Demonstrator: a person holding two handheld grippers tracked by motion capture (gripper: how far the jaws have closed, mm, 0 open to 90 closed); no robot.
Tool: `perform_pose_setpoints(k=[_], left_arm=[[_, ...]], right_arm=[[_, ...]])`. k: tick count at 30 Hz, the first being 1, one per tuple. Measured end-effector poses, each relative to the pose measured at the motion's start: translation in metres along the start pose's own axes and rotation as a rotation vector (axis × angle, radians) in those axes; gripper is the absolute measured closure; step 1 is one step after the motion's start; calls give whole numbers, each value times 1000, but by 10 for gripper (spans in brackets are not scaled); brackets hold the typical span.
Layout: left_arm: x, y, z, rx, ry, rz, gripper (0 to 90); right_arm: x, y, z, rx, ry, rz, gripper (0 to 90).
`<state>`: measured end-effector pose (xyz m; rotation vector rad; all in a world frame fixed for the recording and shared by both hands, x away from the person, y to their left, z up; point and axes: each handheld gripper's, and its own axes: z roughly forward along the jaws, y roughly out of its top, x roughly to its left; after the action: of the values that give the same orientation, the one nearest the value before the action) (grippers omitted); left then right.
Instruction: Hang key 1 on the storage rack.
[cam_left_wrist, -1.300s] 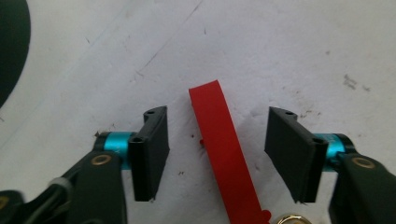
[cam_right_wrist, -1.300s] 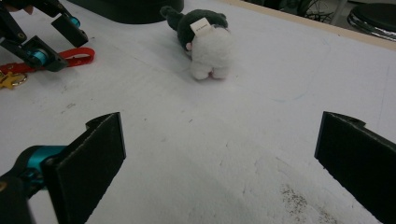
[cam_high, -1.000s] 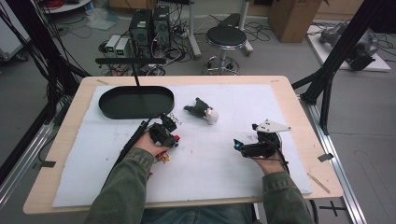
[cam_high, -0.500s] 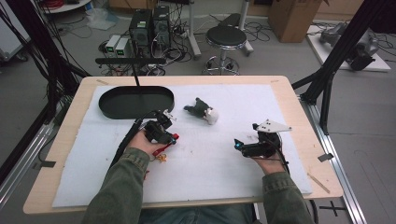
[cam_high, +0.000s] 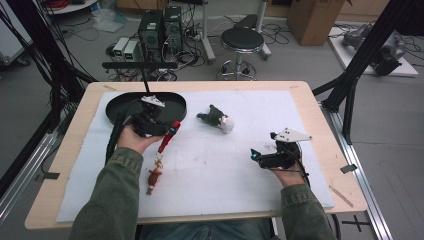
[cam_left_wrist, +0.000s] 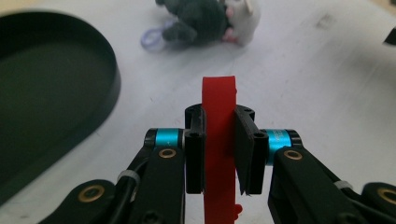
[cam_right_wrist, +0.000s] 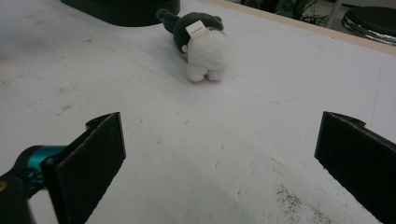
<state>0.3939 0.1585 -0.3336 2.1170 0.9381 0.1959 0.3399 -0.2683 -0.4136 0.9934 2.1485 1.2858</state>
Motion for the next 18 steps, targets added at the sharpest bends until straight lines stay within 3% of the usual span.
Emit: perform_pose_setpoints(k=[7,10,11,12,13,18], left_arm=[[19,17,-43,-117,11,-13,754],[26,22,-51,-153,9,-23,755],[34,28,-59,-203,12,-43,755],[34,28,-59,-203,12,-43,755],[43,35,-65,-238,13,-52,755],[54,49,-76,-277,61,-32,755]], right_arm=[[0,0,1,5,-2,3,8],[0,0,0,0,-1,7,8],[-1,0,0,0,-1,12,8],[-1,0,0,0,-1,12,8],[-1,0,-1,1,-2,13,8],[-2,-1,1,4,8,22,8]])
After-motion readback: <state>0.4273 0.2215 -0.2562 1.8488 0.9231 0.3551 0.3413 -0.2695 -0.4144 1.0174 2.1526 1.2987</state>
